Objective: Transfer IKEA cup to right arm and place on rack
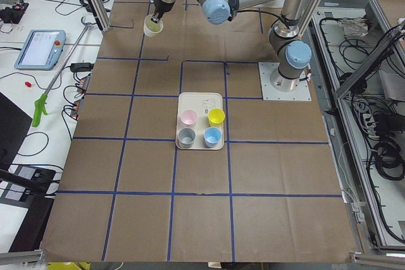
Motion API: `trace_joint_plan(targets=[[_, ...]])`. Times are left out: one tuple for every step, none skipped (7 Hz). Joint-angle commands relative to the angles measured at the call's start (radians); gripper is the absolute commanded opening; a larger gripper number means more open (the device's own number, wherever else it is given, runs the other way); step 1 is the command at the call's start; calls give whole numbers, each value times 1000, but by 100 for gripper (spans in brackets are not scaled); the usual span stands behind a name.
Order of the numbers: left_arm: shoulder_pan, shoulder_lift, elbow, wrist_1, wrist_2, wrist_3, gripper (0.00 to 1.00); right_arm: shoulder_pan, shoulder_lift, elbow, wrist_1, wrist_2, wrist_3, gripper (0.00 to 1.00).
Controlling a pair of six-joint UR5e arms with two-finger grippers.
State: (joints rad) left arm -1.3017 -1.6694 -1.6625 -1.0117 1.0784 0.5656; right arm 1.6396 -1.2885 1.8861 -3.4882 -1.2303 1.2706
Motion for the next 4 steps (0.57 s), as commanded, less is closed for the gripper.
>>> trace_joint_plan(targets=[[-22, -13, -136, 324, -191, 10, 0, 5, 0, 48, -113, 0, 172, 99], [-62, -41, -190, 479, -234, 1, 0, 11, 0, 59, -127, 3, 255, 99], [-97, -76, -200, 558, -264, 2, 0, 25, 9, 59, -126, 73, 318, 99], [-134, -128, -207, 670, -355, -6, 0, 25, 9, 60, -123, 122, 370, 99]])
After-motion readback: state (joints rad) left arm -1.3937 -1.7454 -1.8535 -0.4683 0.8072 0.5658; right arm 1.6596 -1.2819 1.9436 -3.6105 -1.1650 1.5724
